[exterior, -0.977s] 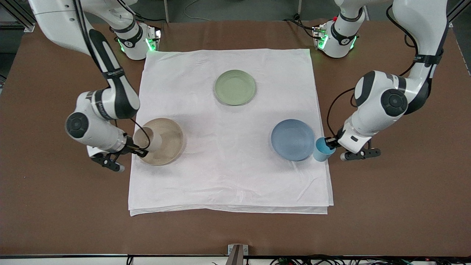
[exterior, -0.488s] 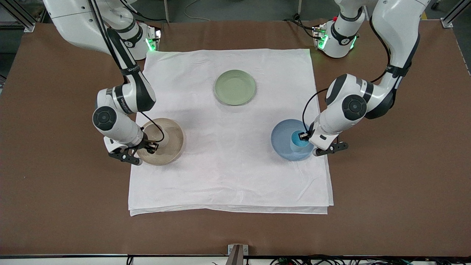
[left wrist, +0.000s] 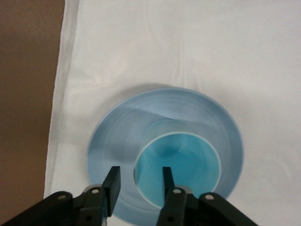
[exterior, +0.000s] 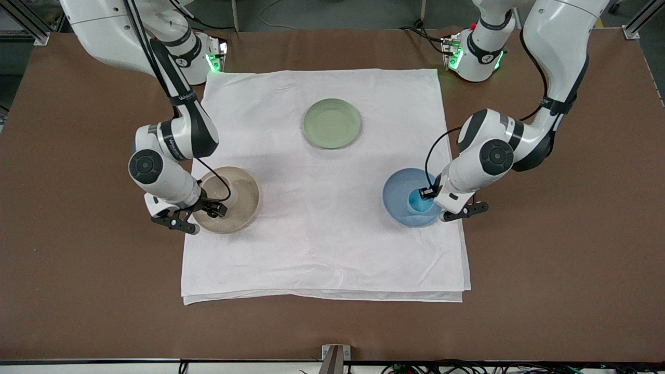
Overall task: Place blue cup in blue plate and white mug in gray plate
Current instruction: 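Lower the mug onto the beige plate while the left gripper lowers the cup, then open both grippers and lift them away from the plates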
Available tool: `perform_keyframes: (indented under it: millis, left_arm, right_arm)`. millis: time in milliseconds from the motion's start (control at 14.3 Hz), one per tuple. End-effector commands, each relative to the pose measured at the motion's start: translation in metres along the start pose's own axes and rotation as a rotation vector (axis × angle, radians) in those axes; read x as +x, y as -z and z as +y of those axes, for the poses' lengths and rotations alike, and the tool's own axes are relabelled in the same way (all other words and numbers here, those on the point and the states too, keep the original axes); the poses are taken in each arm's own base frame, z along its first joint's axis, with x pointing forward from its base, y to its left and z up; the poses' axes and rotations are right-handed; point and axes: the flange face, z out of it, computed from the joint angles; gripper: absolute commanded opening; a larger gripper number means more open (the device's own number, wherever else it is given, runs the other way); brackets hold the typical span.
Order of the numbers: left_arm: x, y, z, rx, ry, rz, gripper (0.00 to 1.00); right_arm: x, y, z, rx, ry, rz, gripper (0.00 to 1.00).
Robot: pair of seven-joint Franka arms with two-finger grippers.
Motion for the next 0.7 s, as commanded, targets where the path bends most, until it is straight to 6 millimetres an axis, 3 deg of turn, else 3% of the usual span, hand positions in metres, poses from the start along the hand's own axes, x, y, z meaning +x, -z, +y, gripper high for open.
perform_keyframes:
  millis: [0, 140, 279, 488, 628]
  left_arm:
    - [0.009, 0.063, 0.007, -0.015, -0.017, 0.071, 1.0]
    - [0.016, 0.115, 0.017, -0.005, -0.057, 0.085, 1.0]
    - [0.031, 0.163, 0.013, 0.053, -0.12, 0.1, 1.0]
    - [0.044, 0.228, 0.0, 0.206, -0.19, 0.189, 1.0]
    - [0.045, 0.268, -0.02, 0.225, -0.177, 0.201, 1.0]
  right_arm:
    - [0.026, 0.088, 0.022, -0.019, 0.084, -0.03, 1.0]
    - [0.047, 0.149, 0.062, -0.032, 0.146, -0.085, 1.0]
    - [0.06, 0.198, 0.123, -0.027, 0.212, -0.122, 1.0]
    - [0.059, 0.266, 0.149, -0.047, 0.226, -0.155, 1.0]
    - [0.058, 0.28, 0.175, -0.058, 0.207, -0.194, 1.0]
